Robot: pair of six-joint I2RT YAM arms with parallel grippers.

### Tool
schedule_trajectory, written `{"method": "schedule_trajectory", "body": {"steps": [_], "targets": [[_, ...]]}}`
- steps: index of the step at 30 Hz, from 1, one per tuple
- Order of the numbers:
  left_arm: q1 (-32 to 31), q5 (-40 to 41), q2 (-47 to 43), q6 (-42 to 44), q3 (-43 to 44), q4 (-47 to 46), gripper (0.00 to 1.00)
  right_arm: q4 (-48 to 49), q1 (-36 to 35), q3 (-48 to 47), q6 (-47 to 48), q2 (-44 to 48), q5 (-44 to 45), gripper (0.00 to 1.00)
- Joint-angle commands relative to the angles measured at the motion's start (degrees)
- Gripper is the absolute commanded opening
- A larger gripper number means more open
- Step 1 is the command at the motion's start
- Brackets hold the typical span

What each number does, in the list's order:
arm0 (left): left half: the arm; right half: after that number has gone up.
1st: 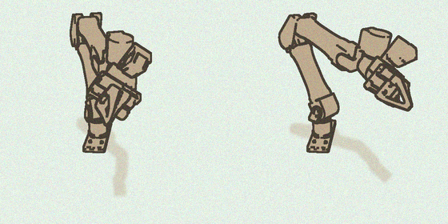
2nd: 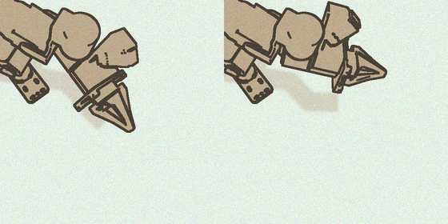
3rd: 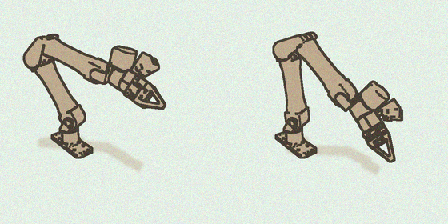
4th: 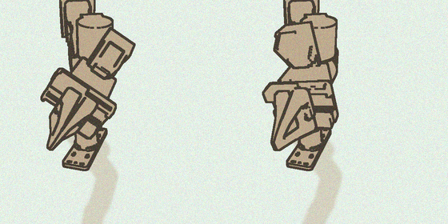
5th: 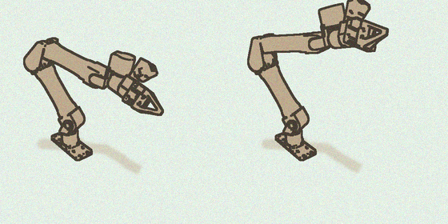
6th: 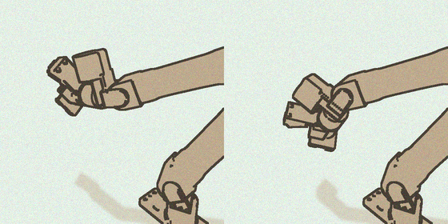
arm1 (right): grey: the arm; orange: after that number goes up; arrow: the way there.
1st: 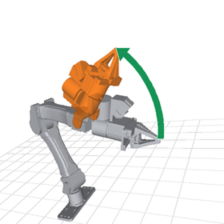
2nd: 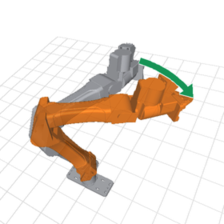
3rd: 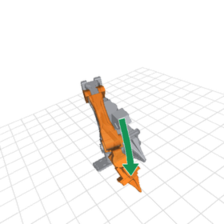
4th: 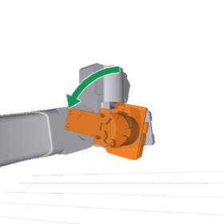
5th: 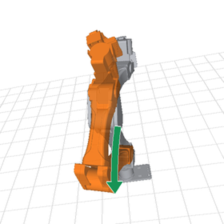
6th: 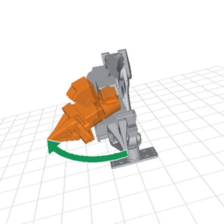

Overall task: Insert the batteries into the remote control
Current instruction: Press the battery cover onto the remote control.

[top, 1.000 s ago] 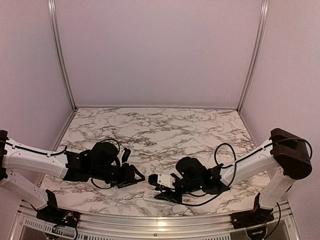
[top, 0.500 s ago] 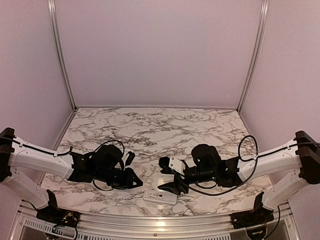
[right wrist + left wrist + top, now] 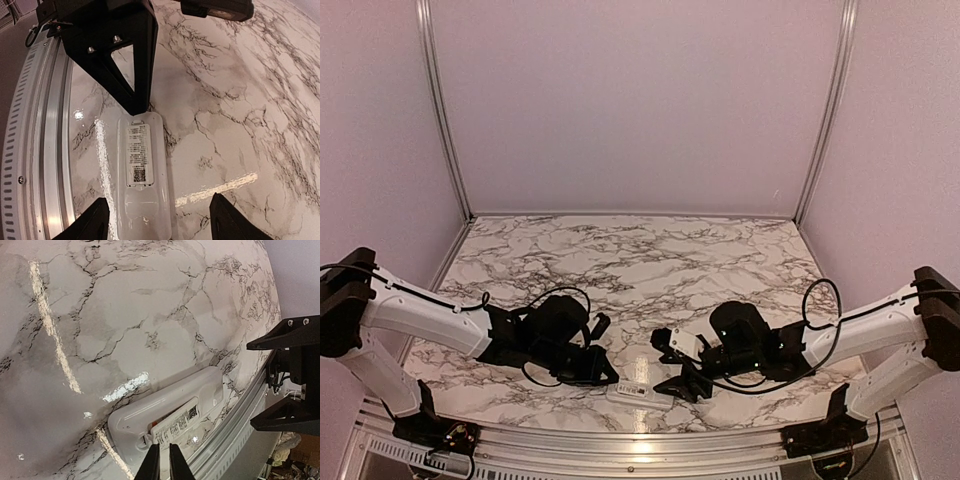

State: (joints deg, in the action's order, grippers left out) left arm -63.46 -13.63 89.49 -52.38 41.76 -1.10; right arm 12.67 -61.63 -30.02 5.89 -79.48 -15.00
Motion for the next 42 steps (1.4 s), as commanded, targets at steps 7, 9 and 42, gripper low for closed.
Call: {"method": "schedule_trajectory", "body": {"steps": [7,9,42], "targets": [[-0.43,-0.77,2.27,0.61,1.86,1.02,0.08,-0.35,0.63,0.3,-1.15,1.34,0.77,0.66],[-0.5,-0.99,2.59,0.6,2.01,1.02,0.08,-0.3,0.7,0.31,-1.14,1.3,0.77,0.66],[-0.69,2.14,-1.15,0.68,2.98,5.91,0.11,-1.66,0.29,-0.15,0.06,-0.42,-1.08,0.69]]}}
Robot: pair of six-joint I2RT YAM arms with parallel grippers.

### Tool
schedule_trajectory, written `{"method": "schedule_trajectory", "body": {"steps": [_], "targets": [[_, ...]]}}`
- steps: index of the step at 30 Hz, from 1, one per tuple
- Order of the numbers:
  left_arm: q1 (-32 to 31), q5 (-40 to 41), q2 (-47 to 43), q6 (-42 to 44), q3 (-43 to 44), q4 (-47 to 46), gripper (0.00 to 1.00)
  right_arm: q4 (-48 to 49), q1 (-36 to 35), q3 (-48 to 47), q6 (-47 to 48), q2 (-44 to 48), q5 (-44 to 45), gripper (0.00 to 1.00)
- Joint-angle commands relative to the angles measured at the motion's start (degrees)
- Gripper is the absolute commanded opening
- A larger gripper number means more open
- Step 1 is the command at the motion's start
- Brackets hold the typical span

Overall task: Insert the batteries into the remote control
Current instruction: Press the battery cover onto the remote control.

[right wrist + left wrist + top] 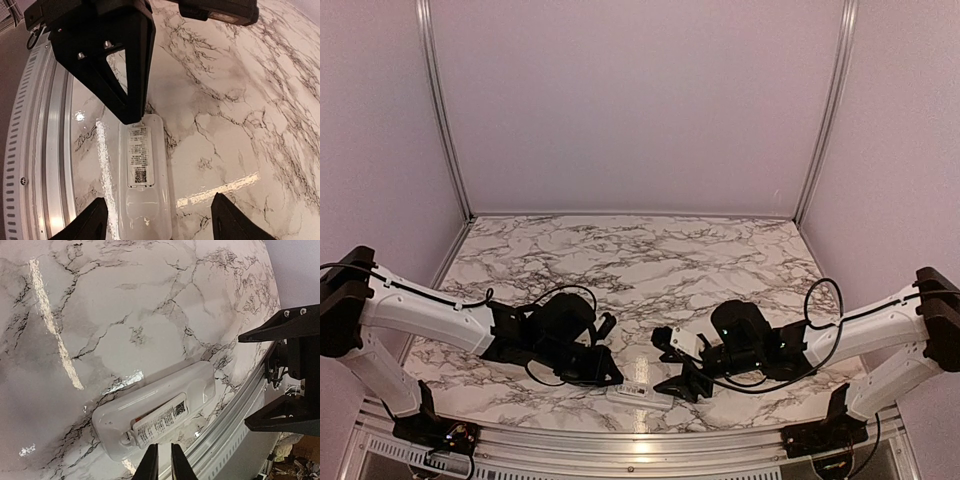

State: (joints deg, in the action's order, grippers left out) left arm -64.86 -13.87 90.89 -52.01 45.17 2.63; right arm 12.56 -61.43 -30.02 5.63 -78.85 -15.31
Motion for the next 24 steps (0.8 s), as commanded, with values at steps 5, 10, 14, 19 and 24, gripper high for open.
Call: {"method": "schedule_trajectory", "body": {"steps": [5,10,14,19,24], "targets": [[1.31,2.14,-1.38,0.0,-0.89,2.54,0.13,-4.14,-2.5,-2.15,2.1,-4.12,1.76,0.71],[1.32,1.88,-0.22,0.4,-0.12,2.84,0.15,-5.14,-3.7,-2.91,2.96,-5.52,2.82,0.71],[1.32,1.69,0.6,0.88,0.32,2.98,0.16,-5.46,-4.0,-3.34,3.45,-6.6,3.0,0.71],[1.32,1.21,1.35,0.85,0.43,2.75,0.16,-5.95,-5.19,-4.18,4.27,-8.3,4.01,0.71],[1.32,1.39,1.22,0.59,0.45,3.1,0.16,-6.16,-5.9,-4.89,5.06,-9.98,4.79,0.72]]}}
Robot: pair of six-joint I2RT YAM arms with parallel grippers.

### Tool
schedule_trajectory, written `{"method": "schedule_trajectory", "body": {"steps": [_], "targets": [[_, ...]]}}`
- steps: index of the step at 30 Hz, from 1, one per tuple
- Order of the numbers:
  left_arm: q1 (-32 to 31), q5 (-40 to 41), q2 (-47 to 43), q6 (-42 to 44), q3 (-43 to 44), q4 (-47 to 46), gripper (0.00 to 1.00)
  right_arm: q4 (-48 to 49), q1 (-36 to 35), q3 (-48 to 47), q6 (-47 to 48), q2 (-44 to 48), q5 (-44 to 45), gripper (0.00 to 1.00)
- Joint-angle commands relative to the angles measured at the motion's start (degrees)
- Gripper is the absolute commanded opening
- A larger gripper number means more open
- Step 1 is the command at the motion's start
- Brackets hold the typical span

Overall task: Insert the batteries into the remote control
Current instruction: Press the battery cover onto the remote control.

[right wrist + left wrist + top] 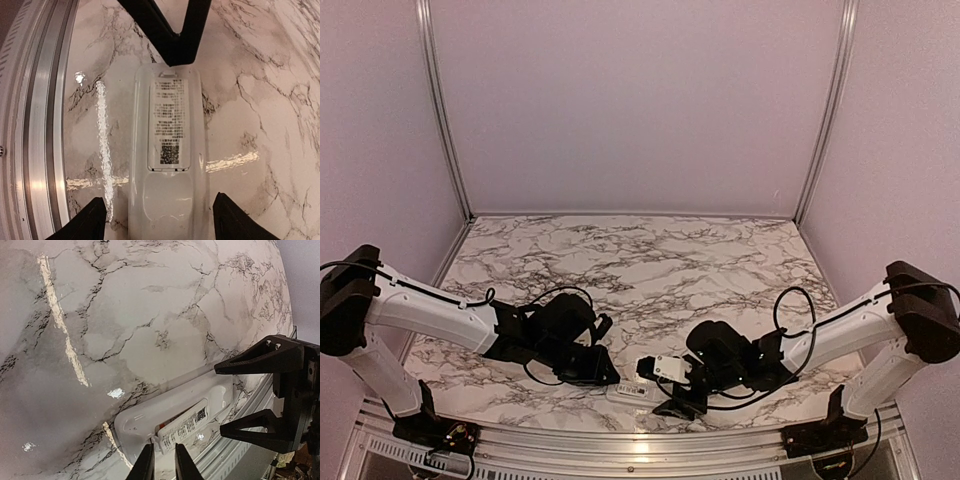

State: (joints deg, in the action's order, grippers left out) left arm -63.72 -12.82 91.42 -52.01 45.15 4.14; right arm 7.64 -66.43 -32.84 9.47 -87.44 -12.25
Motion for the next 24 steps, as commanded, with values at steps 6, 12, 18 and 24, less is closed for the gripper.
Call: {"method": "schedule_trajectory", "body": {"steps": [6,12,18,24], "targets": [[0.18,0.19,1.08,0.52,0.35,1.33,0.15,-1.93,-1.25,-3.19,1.77,-3.4,2.29,0.69],[0.18,-0.16,1.63,0.83,0.55,1.2,0.14,-2.14,-1.21,-3.28,1.69,-3.7,2.5,0.67],[0.18,-0.62,2.52,0.86,0.72,0.81,0.14,-2.43,-1.3,-3.46,1.6,-4.13,2.67,0.63],[0.18,-1.38,3.35,1.12,1.13,0.55,0.11,-2.53,-1.29,-3.51,1.51,-4.27,2.68,0.6]]}}
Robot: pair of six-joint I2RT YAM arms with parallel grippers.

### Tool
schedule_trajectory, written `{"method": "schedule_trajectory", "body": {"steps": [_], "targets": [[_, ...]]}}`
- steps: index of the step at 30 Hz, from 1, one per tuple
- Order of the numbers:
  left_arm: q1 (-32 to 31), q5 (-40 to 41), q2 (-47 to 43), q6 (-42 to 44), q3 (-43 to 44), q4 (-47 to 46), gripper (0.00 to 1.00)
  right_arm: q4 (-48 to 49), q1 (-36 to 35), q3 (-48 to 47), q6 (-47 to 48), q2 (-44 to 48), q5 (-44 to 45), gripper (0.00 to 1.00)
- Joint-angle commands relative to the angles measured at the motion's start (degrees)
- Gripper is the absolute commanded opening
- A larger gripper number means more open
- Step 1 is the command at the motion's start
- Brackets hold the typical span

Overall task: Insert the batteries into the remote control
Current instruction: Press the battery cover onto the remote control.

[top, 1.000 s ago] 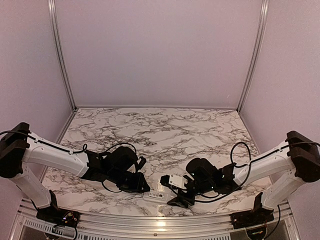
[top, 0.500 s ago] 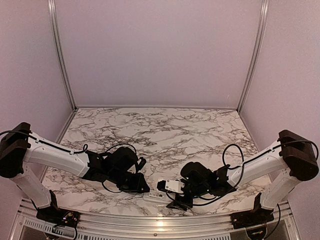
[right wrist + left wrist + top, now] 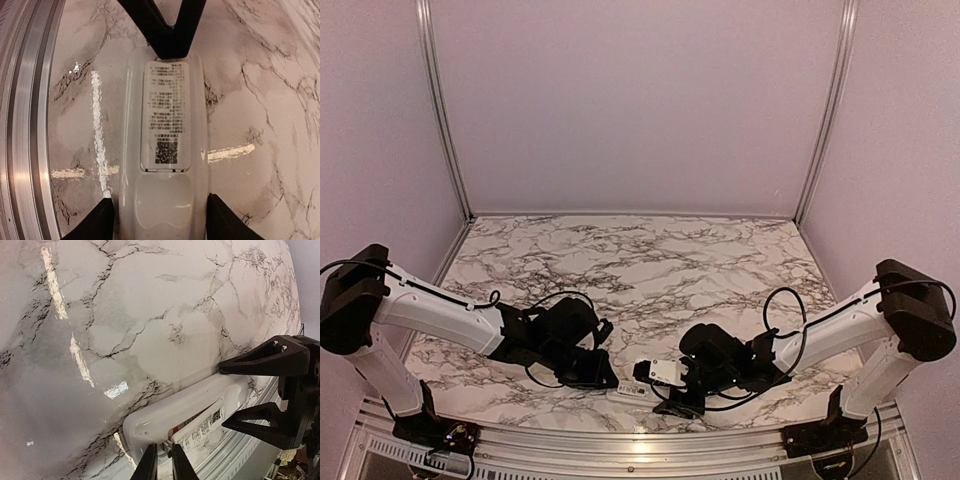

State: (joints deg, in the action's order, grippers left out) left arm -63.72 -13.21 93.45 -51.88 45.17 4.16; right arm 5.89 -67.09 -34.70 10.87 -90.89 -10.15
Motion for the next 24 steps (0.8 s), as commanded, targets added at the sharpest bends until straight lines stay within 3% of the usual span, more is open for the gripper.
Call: {"method": "schedule_trajectory", "body": {"steps": [1,24], "targets": [[0.18,-1.09,1.44,0.93,1.12,0.47,0.11,-0.76,-0.64,-1.76,0.11,-0.86,0.57,0.6],[-1.39,-3.75,3.89,0.81,2.36,0.08,0.07,-0.79,-0.62,-1.94,-0.24,-1.13,0.88,0.52]]}}
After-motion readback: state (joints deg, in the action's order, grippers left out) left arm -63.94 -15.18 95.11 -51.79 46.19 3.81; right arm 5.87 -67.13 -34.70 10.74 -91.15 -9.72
